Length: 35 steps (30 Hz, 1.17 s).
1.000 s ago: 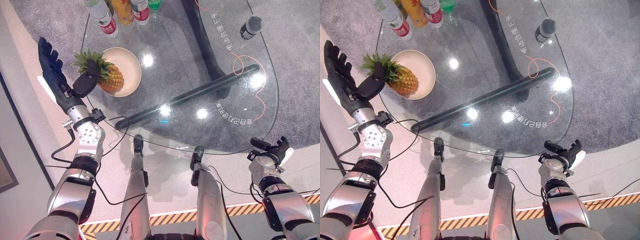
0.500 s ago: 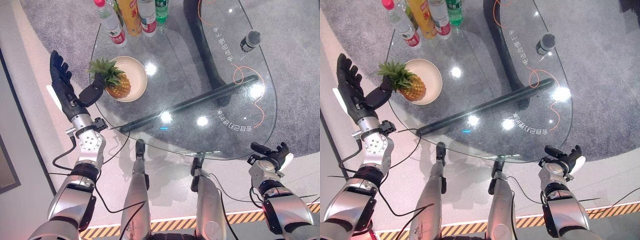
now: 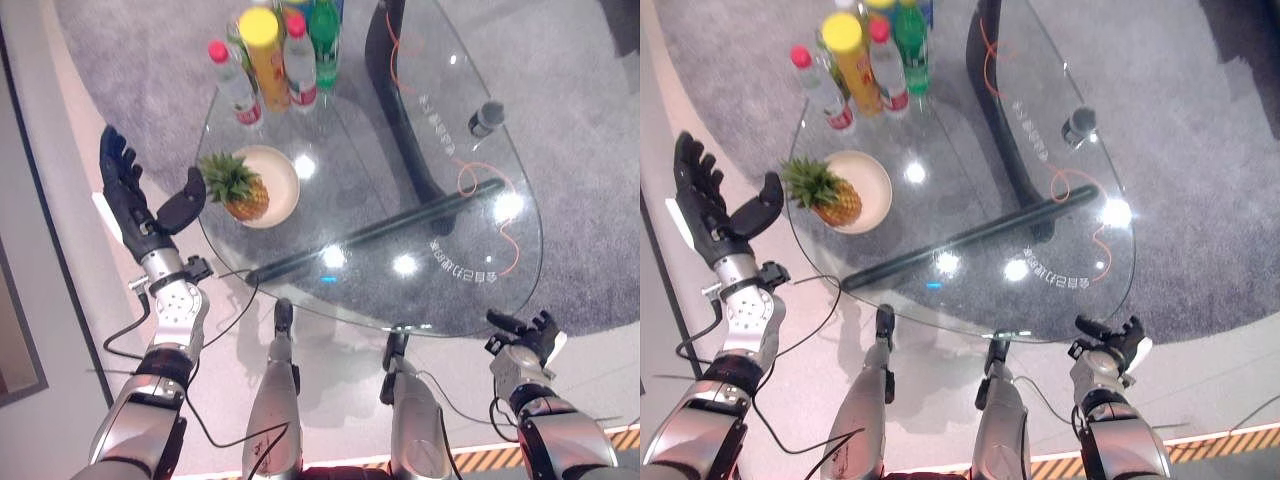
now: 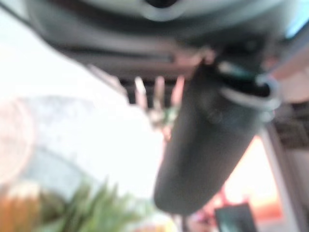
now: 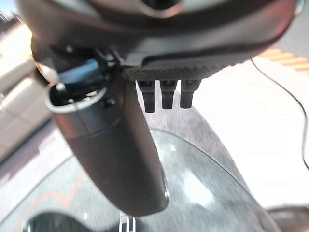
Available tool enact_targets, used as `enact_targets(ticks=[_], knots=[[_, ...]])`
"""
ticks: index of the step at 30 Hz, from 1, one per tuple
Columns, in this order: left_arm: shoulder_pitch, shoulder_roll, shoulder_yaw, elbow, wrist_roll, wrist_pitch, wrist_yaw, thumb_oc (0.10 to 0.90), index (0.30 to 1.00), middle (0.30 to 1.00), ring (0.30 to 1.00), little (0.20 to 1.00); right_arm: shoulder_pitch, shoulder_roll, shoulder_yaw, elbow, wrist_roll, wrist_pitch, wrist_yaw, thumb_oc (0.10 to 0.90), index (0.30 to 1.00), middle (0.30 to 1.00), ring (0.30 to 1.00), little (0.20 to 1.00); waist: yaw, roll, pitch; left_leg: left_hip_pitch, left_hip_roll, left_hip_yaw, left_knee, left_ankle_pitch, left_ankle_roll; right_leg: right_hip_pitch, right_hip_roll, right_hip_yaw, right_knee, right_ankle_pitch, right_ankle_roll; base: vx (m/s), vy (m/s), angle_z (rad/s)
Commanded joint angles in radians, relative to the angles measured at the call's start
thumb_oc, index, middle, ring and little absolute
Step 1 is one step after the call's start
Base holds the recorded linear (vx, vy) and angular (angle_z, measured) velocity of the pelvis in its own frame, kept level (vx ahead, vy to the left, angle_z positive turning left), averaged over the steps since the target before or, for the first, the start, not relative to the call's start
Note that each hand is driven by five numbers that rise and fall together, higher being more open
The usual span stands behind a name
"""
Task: Pick up the fruit to the plate
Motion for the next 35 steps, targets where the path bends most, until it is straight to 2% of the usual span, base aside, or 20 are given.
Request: enact_targets(ticks=[1,2,5,6,7,8,10,17,19,21,23,28,35], knots=[[0.056,-0.003,0.064,0.069,-0.001,0.054,-0.078,0.800,0.900,0.900,0.900,0.900,0.148,-0.019,-0.011,0.009,-0.067,-0.022,0.114,0.800,0.900,0.900,0.900,0.900,0.000,-0.034,-0.195,0.042,0.040,-0.008,-0.001,-0.094,-0.045,-0.028,-0.029,0.053,0.015,0.032,0.004,0.26,0.060,0.03],[0.107,-0.019,0.077,0.111,0.022,0.130,-0.135,0.800,0.900,0.900,0.900,0.900,0.189,-0.004,-0.013,0.012,-0.093,0.006,0.148,0.800,0.900,0.900,0.900,0.900,-0.003,-0.034,-0.225,0.074,0.042,-0.003,-0.012,-0.093,-0.043,0.000,-0.033,0.049,0.009,0.034,0.006,0.29,0.057,0.03],[0.175,-0.043,0.077,0.220,0.050,0.195,-0.208,0.800,0.900,0.900,0.900,0.900,0.237,0.008,-0.016,0.042,-0.160,0.055,0.213,0.800,0.900,0.900,0.900,0.900,-0.008,-0.031,-0.276,0.127,0.051,0.012,-0.020,-0.095,-0.043,0.052,-0.037,0.040,-0.007,0.040,0.010,0.24,0.032,0.08],[0.176,-0.043,0.076,0.221,0.050,0.194,-0.208,0.800,0.900,0.900,0.900,0.900,0.238,0.007,-0.016,0.042,-0.161,0.055,0.213,0.800,0.900,0.900,0.900,0.900,-0.008,-0.030,-0.276,0.129,0.051,0.012,-0.021,-0.096,-0.043,0.055,-0.037,0.040,-0.008,0.040,0.010,0.30,0.042,-0.01],[0.214,-0.057,0.070,0.314,0.090,0.226,-0.248,0.800,0.900,0.900,0.900,0.900,0.258,0.011,-0.008,0.069,-0.194,0.100,0.256,0.800,0.900,0.900,0.900,0.900,-0.012,-0.028,-0.313,0.167,0.060,0.027,-0.028,-0.097,-0.046,0.090,-0.042,0.030,-0.020,0.044,0.014,0.30,0.041,0.02],[0.231,-0.066,0.068,0.356,0.114,0.232,-0.265,0.800,0.900,0.900,0.900,0.900,0.267,0.014,-0.006,0.083,-0.216,0.125,0.277,0.800,0.900,0.900,0.900,0.900,-0.014,-0.026,-0.330,0.185,0.064,0.034,-0.033,-0.098,-0.047,0.106,-0.042,0.025,-0.026,0.046,0.015,0.39,0.057,0.00],[0.255,-0.078,0.051,0.413,0.142,0.286,-0.315,0.800,0.900,0.900,0.900,0.900,0.280,0.019,0.004,0.104,-0.260,0.158,0.304,0.800,0.900,0.900,0.900,0.900,-0.016,-0.023,-0.355,0.211,0.072,0.046,-0.036,-0.102,-0.052,0.136,-0.046,0.014,-0.042,0.051,0.018,0.22,0.039,-0.01],[0.302,-0.110,0.038,0.529,0.157,0.322,-0.402,0.800,0.900,0.900,0.900,0.900,0.295,0.035,0.035,0.154,-0.376,0.217,0.367,0.800,0.900,0.900,0.900,0.900,-0.027,-0.012,-0.390,0.259,0.084,0.070,-0.036,-0.118,-0.060,0.184,-0.054,-0.011,-0.065,0.055,0.027,0.12,0.035,-0.04],[0.313,-0.113,0.031,0.544,0.169,0.404,-0.469,0.800,0.900,0.900,0.900,0.900,0.296,0.042,0.045,0.162,-0.389,0.242,0.379,0.800,0.900,0.900,0.900,0.900,-0.028,-0.011,-0.396,0.269,0.089,0.075,-0.036,-0.120,-0.063,0.193,-0.054,-0.018,-0.065,0.052,0.027,0.08,0.008,0.00],[0.324,-0.125,0.018,0.583,0.251,0.524,-0.543,0.800,0.900,0.900,0.900,0.900,0.292,0.054,0.059,0.171,-0.422,0.271,0.389,0.800,0.900,0.900,0.900,0.900,-0.032,-0.007,-0.403,0.278,0.092,0.078,-0.036,-0.121,-0.063,0.201,-0.052,-0.023,-0.065,0.051,0.025,0.08,0.008,-0.01],[0.329,-0.128,-0.002,0.608,0.288,0.598,-0.583,0.800,0.900,0.900,0.900,0.900,0.287,0.055,0.071,0.176,-0.439,0.294,0.409,0.800,0.900,0.900,0.900,0.900,-0.038,-0.004,-0.406,0.287,0.095,0.085,-0.036,-0.121,-0.063,0.206,-0.051,-0.021,-0.065,0.050,0.024,0.07,0.023,-0.06],[0.330,-0.138,-0.046,0.629,0.336,0.649,-0.633,0.800,0.900,0.900,0.900,0.900,0.281,0.057,0.093,0.189,-0.479,0.319,0.440,0.800,0.900,0.900,0.900,0.900,-0.053,0.004,-0.418,0.306,0.102,0.102,-0.036,-0.127,-0.063,0.215,-0.052,-0.019,-0.064,0.045,0.024,0.06,0.020,-0.07],[0.316,-0.147,-0.080,0.613,0.317,0.657,-0.678,0.800,0.900,0.900,0.900,0.900,0.278,0.063,0.115,0.199,-0.500,0.332,0.462,0.800,0.900,0.900,0.900,0.900,-0.058,0.009,-0.423,0.316,0.105,0.096,-0.036,-0.131,-0.061,0.225,-0.048,-0.014,-0.058,0.035,0.020,0.01,-0.001,-0.02]])
